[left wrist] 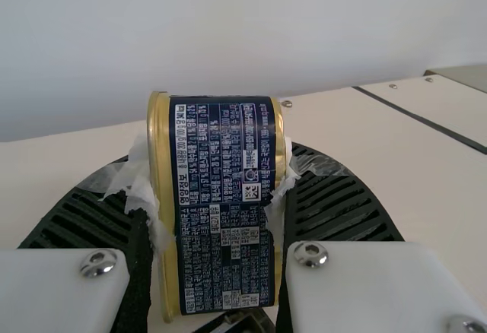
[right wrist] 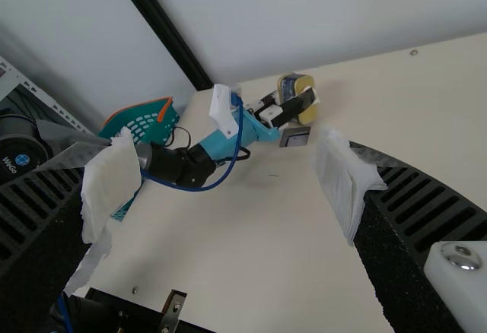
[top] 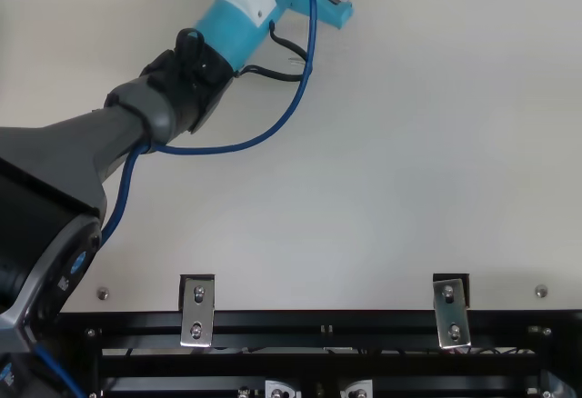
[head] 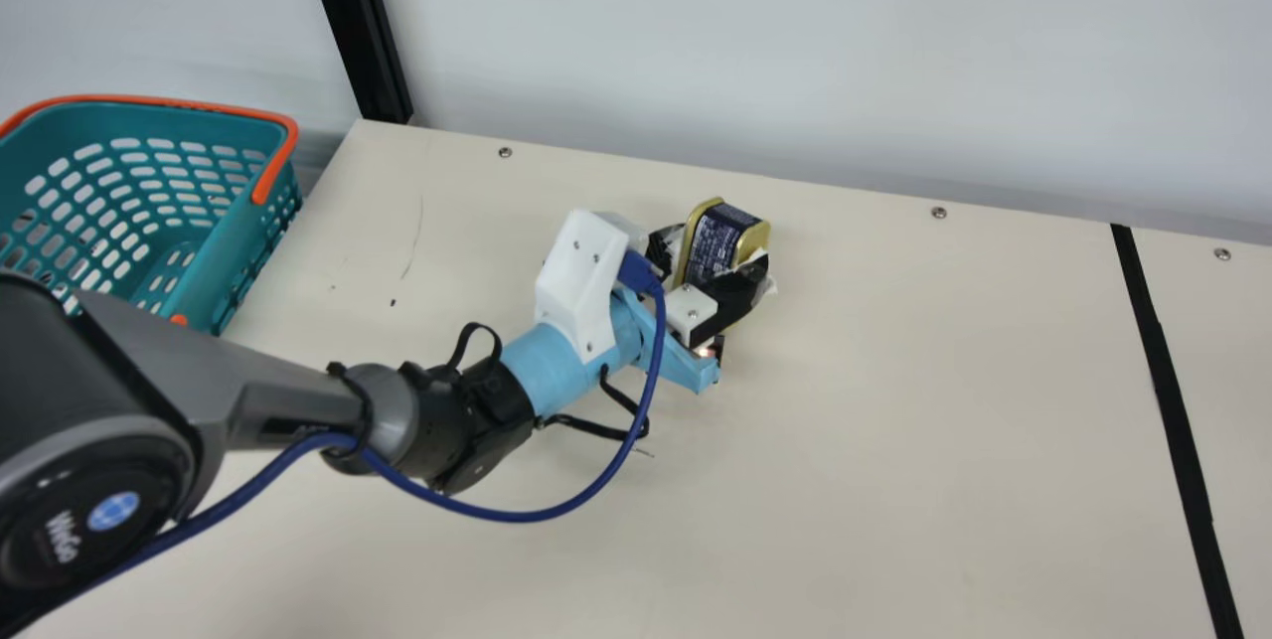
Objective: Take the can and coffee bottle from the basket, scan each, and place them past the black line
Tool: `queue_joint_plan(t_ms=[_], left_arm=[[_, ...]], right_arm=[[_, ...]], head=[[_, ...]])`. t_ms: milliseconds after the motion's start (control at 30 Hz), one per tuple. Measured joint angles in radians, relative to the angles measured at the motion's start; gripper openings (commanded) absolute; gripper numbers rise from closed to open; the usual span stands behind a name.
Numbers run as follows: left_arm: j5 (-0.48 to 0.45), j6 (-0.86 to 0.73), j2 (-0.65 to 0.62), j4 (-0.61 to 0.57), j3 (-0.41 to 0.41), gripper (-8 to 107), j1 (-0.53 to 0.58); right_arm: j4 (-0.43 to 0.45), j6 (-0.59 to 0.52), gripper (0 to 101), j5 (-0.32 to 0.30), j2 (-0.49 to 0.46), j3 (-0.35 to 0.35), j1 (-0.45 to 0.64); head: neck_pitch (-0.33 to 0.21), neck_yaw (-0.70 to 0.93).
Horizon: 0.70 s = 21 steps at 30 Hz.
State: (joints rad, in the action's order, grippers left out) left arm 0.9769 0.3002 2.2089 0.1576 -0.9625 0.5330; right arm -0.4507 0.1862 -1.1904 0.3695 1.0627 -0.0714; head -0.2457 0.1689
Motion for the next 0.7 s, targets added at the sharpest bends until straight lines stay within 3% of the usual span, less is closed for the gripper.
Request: queue_joint_plan(t_ms=[467,700], left_arm=[[-0.012,-0.031,-0.063,0.008,0.091,10,-0.010],[0.077,-0.043,-0.112,-0.052,0.140,10,-0.021]], right_arm=[[0.000,0.000,101,0.000,0.000,0.000,0.000],[0.000,0.000,101,0.000,0.000,0.000,0.000]], head=[[0.000,0.000],[0.000,0.000]])
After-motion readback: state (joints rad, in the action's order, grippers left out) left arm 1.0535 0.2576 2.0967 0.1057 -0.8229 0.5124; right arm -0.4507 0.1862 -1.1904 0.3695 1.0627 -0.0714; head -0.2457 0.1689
